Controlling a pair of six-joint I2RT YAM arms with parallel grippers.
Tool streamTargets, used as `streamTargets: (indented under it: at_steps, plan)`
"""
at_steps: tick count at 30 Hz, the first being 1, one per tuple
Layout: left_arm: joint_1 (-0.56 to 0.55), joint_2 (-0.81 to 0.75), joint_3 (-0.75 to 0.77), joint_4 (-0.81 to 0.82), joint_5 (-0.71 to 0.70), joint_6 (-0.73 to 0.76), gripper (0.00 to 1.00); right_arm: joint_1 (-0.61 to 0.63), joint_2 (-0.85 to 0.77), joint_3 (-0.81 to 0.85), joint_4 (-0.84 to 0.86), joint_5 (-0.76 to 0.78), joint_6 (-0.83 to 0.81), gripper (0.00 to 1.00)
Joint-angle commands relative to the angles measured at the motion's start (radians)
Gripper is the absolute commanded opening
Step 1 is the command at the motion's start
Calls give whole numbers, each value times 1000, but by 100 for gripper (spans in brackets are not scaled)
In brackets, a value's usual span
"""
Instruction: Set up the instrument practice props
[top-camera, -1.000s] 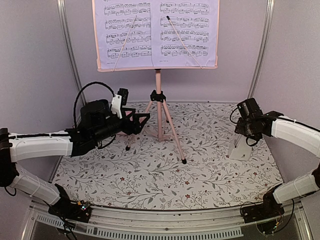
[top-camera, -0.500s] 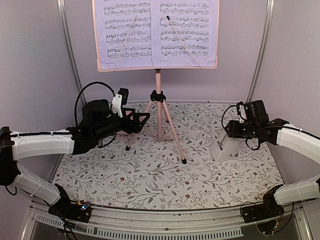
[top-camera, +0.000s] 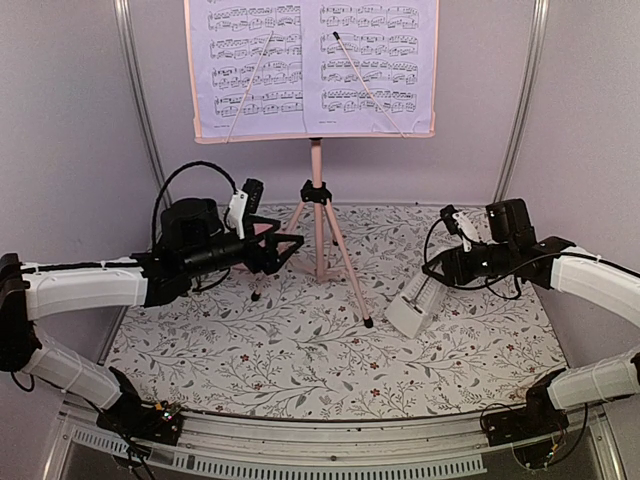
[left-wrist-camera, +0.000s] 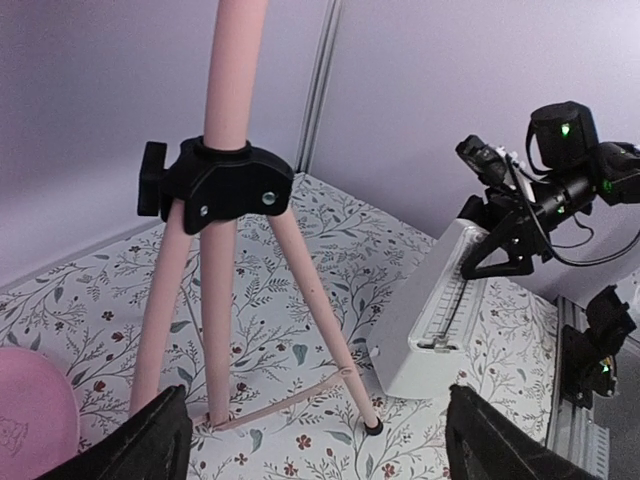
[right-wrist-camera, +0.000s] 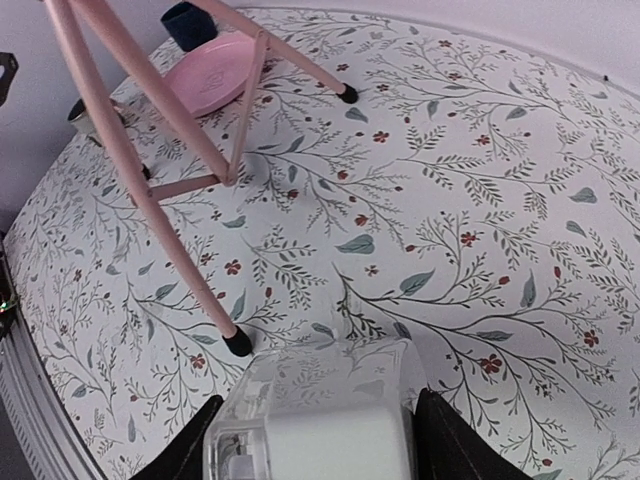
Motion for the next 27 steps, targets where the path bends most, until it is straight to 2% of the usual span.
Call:
streamTargets:
  at_steps: [1, 8, 12, 20, 23, 27]
  plan:
    - [16, 4, -58, 98, 176, 40, 87, 1, -53, 59, 54, -237, -118, 41]
    - [14, 53, -147, 245, 338, 42, 82, 46, -15, 86, -6, -484, -193, 41]
    - [-7, 96, -172, 276, 416, 75, 74, 115, 13, 105, -29, -529, -238, 38]
    - [-102, 122, -238, 240, 483, 283, 65, 225, 40, 162, -28, -591, -337, 36]
    - [-136, 133, -260, 233, 487, 335, 65, 258, 47, 184, -17, -613, -359, 35]
    - [-166, 136, -259, 205, 481, 401, 75, 321, 52, 214, -5, -614, -383, 31]
